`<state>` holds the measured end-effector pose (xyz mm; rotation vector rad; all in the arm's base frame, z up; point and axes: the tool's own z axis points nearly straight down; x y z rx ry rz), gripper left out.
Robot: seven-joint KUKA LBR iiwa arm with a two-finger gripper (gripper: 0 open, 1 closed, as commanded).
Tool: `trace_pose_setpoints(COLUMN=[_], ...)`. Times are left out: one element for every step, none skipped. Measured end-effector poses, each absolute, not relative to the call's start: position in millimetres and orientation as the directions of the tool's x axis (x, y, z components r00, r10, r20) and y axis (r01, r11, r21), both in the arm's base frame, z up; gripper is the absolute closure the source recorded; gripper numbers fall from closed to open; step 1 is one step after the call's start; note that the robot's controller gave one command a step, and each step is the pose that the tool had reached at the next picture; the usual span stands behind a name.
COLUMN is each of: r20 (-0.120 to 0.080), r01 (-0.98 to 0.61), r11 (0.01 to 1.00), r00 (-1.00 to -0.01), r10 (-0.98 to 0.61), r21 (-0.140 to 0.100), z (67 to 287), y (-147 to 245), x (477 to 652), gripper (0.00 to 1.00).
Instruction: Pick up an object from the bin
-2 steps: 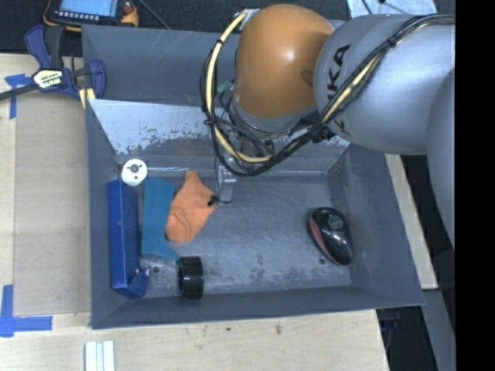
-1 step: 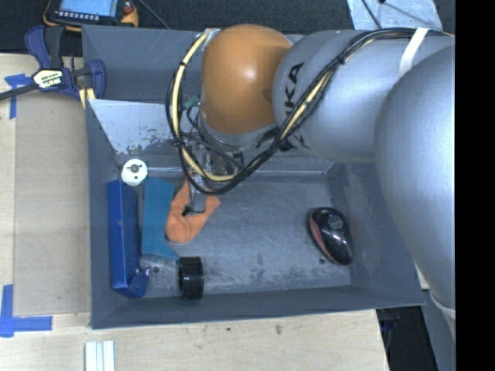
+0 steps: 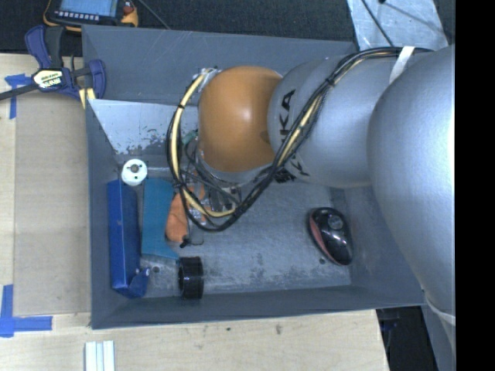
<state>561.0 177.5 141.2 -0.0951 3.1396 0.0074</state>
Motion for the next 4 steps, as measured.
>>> trace_pose_setpoints(r20=[-0.004,-0.004,-0.003,-0.006], r01=[-0.158,-0.157,-0.157,-0.15], r11=[0.987,0.988,0.988,0.989], r00=[-0.987,-0.988,-0.988,-0.989], r10=[-0.158,-0.157,-0.157,-0.15], r21=[0.001,0.001,0.001,0.001], z=[94.5,94.5,94.4,78.5], y=[163.4,163.4,163.4,151.7], x=[619.1,619.1,619.1,600.8], gripper=[1.0,0.0,0.0,0.0])
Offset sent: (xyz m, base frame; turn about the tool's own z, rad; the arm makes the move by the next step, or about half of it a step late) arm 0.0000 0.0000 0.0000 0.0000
